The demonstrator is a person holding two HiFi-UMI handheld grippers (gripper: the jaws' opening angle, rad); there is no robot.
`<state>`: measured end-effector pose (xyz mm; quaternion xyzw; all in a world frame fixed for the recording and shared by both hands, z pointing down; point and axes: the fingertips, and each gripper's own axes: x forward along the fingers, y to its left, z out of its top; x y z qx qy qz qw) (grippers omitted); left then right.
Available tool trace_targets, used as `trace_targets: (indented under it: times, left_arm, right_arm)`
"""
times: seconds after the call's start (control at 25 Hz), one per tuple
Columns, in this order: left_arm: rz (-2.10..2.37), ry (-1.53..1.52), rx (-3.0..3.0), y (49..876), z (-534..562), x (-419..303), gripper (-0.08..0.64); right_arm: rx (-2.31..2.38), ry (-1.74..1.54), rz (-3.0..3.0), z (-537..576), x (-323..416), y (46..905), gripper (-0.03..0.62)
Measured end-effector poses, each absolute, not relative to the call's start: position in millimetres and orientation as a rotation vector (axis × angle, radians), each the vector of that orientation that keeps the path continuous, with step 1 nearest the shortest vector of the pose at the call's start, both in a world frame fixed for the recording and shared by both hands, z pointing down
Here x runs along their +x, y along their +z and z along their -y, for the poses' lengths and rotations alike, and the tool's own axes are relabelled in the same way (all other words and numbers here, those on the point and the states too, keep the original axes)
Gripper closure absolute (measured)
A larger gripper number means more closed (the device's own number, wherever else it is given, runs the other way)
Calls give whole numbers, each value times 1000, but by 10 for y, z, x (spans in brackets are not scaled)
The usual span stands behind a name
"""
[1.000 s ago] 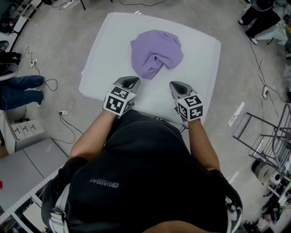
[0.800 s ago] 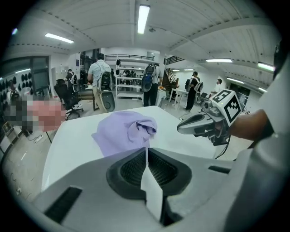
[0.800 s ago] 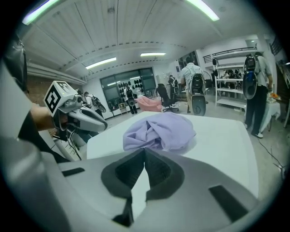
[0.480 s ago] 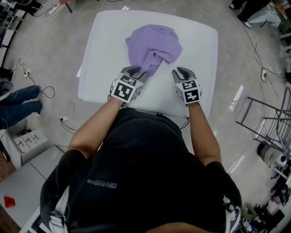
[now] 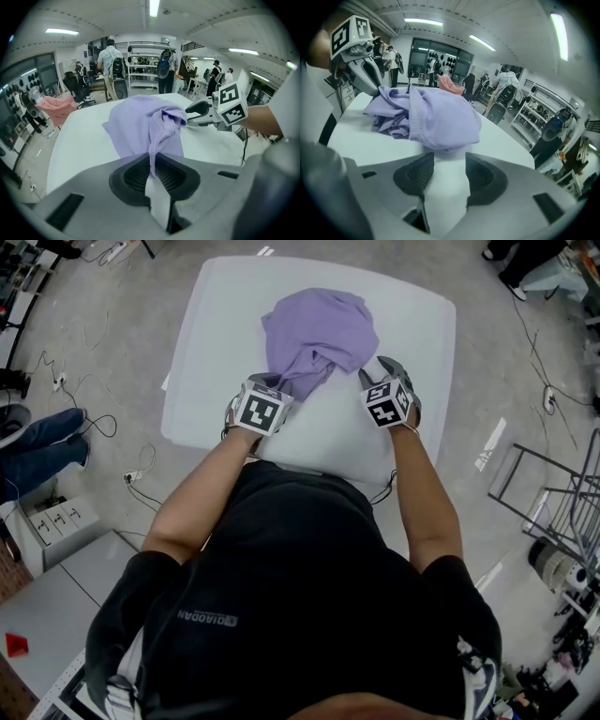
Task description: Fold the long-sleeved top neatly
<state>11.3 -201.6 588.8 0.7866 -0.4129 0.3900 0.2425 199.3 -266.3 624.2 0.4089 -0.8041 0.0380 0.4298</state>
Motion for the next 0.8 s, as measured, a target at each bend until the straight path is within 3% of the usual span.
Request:
trace_targets:
  times: [0.36, 0.44, 0.56, 0.8]
  left_arm:
    - [1297, 911, 2130, 5354, 1907, -543, 520]
    - [1323, 899, 2129, 5279, 1887, -631, 520]
    - [1364, 873, 2140, 5153, 1892, -823, 520]
    - [1479, 778, 2184, 4703, 2055, -1306, 523]
  right_arm:
    - [1122, 230, 2122, 2975, 1919, 6077, 381]
    - [1127, 252, 2192, 3019, 1842, 5972, 419]
    - [1132, 246, 2265, 3057, 1711, 5786, 554]
    - [1235, 184, 2326, 3090, 1597, 5153, 563]
